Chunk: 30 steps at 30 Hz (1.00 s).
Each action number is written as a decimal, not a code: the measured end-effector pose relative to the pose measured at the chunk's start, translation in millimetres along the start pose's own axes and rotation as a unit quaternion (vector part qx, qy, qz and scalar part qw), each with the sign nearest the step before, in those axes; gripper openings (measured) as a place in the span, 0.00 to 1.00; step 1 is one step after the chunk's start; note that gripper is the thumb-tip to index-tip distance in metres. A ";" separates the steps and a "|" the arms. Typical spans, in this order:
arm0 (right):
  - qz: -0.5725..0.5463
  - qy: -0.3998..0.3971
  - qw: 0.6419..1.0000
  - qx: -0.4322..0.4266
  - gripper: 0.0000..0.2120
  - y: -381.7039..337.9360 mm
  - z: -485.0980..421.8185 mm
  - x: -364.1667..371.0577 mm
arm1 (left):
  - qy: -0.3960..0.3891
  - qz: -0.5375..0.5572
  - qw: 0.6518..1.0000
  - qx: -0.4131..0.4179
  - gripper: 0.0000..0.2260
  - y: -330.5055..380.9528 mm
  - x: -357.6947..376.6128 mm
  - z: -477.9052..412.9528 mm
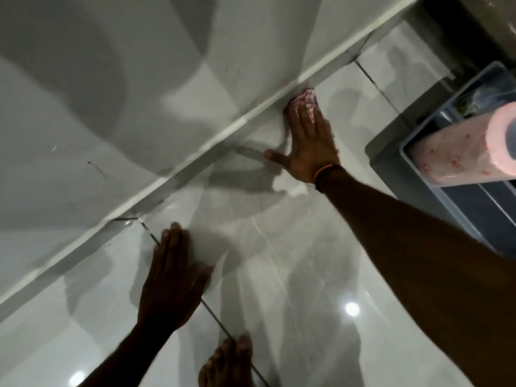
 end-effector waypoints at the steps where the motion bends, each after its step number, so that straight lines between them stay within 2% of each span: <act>1: -0.008 0.015 1.000 -0.020 0.66 -13.9 4.5 0.7 | -0.005 0.003 1.000 -0.008 0.41 -0.1 -0.4 0.4; 4: 0.016 0.017 0.986 -0.167 0.65 -70.1 33.9 23.1 | -0.016 0.018 0.999 -0.022 0.41 3.1 -0.9 2.6; 5: 0.015 -0.008 0.981 -0.194 0.64 -81.5 42.6 33.2 | -0.019 0.023 0.999 -0.026 0.42 2.7 -1.9 2.9; 7: 0.000 -0.030 0.981 -0.194 0.62 -77.7 43.2 36.8 | -0.021 0.028 0.999 -0.029 0.42 3.6 -3.5 2.0; 9: 0.001 0.008 0.988 -0.156 0.60 -46.2 22.4 18.9 | -0.019 0.022 0.999 -0.027 0.42 4.6 -2.8 2.0; 11: 0.053 0.028 0.996 -0.061 0.62 6.6 -7.9 -11.1 | -0.017 0.017 0.999 -0.033 0.42 4.7 -1.2 2.9; 13: 0.091 -0.001 0.995 0.028 0.68 61.5 -36.6 -36.1 | -0.019 0.013 0.999 -0.033 0.42 3.7 3.3 4.1; 15: 0.068 -0.021 0.992 0.100 0.73 99.3 -53.1 -52.9 | -0.018 0.010 0.999 -0.026 0.42 3.2 4.0 1.4; 16: 0.055 -0.025 0.992 0.108 0.73 103.8 -56.4 -55.2 | -0.021 0.003 0.999 -0.024 0.42 0.8 5.0 0.2; 19: 0.103 -0.008 0.995 0.006 0.67 50.5 -32.4 -27.5 | -0.021 -0.015 1.000 -0.004 0.42 -0.3 4.7 3.0; 21: 0.081 -0.028 0.993 -0.079 0.65 4.3 8.4 12.5 | -0.011 -0.005 1.000 0.002 0.42 0.7 3.7 3.8; 23: 0.037 -0.061 0.992 -0.108 0.63 -10.1 26.9 31.3 | -0.013 0.012 1.000 -0.001 0.42 2.2 2.6 2.9; 24: 0.046 -0.047 0.992 -0.107 0.61 -3.9 21.6 26.8 | -0.017 0.020 1.000 -0.004 0.42 3.3 2.1 2.2; 26: 0.074 0.029 0.996 -0.044 0.59 25.7 -2.1 -3.6 | -0.026 0.029 0.999 -0.021 0.42 2.4 0.1 0.0; 28: 0.031 0.093 0.991 0.087 0.59 71.5 -25.6 -40.8 | -0.023 0.032 0.999 -0.030 0.42 3.4 -4.8 -3.3; 30: -0.026 0.091 0.979 0.179 0.62 103.1 -42.0 -56.8 | -0.012 0.015 1.000 -0.001 0.42 9.4 -6.7 -4.1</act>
Point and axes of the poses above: each hand's wrist, its own z-axis away from the middle knuckle, its own x-axis out of the palm, y = z × x, the point moved 9 cm from there along -z, towards the middle knuckle, and after that the axes turned 12 degrees about -x, right-handed, at the moved point
